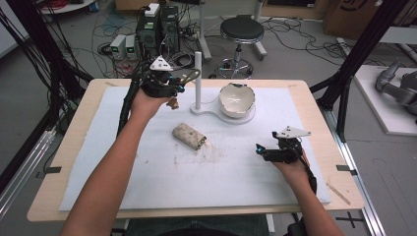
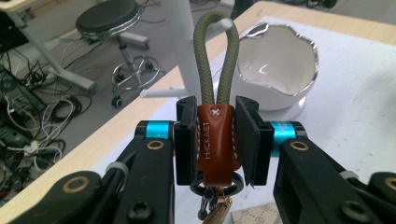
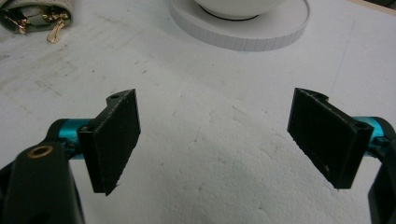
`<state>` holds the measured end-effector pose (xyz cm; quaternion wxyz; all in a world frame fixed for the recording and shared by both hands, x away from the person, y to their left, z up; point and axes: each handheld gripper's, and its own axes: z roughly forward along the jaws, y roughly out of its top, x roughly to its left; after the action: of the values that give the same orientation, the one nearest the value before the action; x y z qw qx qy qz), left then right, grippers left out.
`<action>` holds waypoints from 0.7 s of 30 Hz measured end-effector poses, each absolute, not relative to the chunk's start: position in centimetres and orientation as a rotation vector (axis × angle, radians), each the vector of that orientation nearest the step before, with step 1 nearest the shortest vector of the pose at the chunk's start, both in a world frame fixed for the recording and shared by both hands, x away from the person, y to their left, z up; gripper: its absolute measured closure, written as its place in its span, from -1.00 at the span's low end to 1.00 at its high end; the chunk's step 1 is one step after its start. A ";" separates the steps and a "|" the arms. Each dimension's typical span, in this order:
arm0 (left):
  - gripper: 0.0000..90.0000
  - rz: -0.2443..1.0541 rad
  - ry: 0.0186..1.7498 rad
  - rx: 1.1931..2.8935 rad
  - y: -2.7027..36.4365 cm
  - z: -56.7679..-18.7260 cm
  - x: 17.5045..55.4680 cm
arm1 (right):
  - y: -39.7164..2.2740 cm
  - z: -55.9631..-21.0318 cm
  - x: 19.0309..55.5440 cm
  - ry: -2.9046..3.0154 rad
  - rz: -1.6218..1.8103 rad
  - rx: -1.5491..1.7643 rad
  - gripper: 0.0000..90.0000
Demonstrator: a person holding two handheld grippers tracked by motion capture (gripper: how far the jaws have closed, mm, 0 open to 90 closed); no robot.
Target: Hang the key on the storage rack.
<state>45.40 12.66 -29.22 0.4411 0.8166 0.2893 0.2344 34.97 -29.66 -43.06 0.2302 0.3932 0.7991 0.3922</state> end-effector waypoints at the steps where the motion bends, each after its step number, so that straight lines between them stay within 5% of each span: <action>1: 0.55 0.584 0.722 2.035 12.6 -29.3 45.5 | -29.7 -43.1 35.0 2.198 1.079 1.079 -0.61; 5: 0.43 0.617 0.723 2.045 12.5 -29.7 45.7 | -29.7 -43.1 35.0 2.198 1.079 1.079 -0.61; 8: 0.05 0.620 0.737 2.023 12.8 -29.7 45.5 | -29.7 -43.1 35.0 2.199 1.080 1.078 -0.61; 21: -0.28 0.563 0.759 1.945 15.9 -31.4 43.5 | -29.7 -43.1 35.1 2.197 1.080 1.086 -0.61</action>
<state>43.50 15.85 -31.42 0.4703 0.7937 0.3099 0.2299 35.11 -29.69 -43.13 0.2295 0.3945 0.7985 0.3926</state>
